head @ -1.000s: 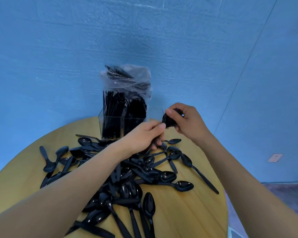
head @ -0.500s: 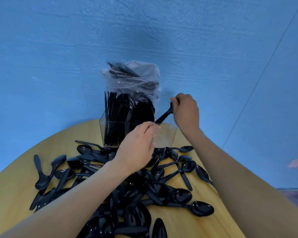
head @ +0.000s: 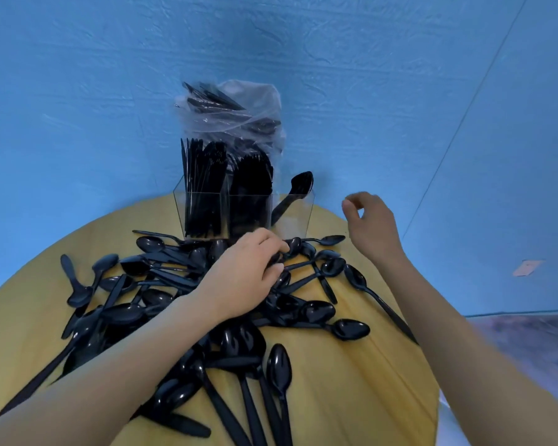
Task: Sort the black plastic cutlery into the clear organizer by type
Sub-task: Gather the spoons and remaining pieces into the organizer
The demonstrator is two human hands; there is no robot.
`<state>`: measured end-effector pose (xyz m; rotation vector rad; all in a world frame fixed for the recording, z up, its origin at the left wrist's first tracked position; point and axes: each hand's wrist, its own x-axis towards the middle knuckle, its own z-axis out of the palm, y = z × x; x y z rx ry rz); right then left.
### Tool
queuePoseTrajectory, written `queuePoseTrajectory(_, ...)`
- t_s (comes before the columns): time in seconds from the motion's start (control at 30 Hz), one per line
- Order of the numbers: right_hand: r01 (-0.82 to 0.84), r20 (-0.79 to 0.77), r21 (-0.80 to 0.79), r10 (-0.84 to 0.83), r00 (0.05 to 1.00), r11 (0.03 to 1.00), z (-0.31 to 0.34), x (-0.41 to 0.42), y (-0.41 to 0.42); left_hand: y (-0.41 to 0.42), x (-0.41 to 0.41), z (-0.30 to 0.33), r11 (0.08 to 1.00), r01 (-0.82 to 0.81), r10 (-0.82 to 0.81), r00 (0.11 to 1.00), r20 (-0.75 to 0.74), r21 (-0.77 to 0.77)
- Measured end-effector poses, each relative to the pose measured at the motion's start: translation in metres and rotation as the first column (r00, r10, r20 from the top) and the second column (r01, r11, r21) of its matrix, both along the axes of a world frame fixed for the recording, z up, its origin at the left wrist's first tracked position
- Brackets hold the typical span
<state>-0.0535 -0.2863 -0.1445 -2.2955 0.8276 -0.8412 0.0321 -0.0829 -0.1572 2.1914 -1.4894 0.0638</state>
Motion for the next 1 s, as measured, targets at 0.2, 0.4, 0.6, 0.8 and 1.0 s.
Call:
queuePoseTrajectory(0.2, 0.095, -0.176, 0.058, -0.084, 0.981, 0.994, -0.047, -0.072, 0.014, 0.013, -0.041, -0.008, 0.984, 0.083, -0.076, 0.996, -0.049, 0.159)
queuePoseTrajectory(0.4, 0.139, -0.276, 0.07, -0.115, 0.954, 0.988, -0.065, -0.092, 0.031, 0.002, -0.058, -0.014, 0.962, 0.068, -0.091, 0.993, 0.077, 0.264)
queuePoseTrajectory(0.6, 0.136, -0.285, 0.087, -0.106, 0.953, 0.987, -0.061, -0.103, 0.049, -0.008, -0.062, -0.019, 0.947, 0.034, -0.071, 0.992, 0.105, 0.319)
queuePoseTrajectory(0.8, 0.129, -0.13, 0.257, -0.098, 0.987, 0.958, -0.055, -0.115, 0.065, -0.006, -0.059, -0.021, 0.947, 0.036, -0.057, 0.997, 0.057, 0.32)
queuePoseTrajectory(1.0, 0.106, 0.052, 0.399, -0.138, 0.989, 0.911, -0.056, -0.114, 0.081, -0.002, -0.056, -0.023, 0.98, 0.048, -0.059, 0.997, 0.051, 0.195)
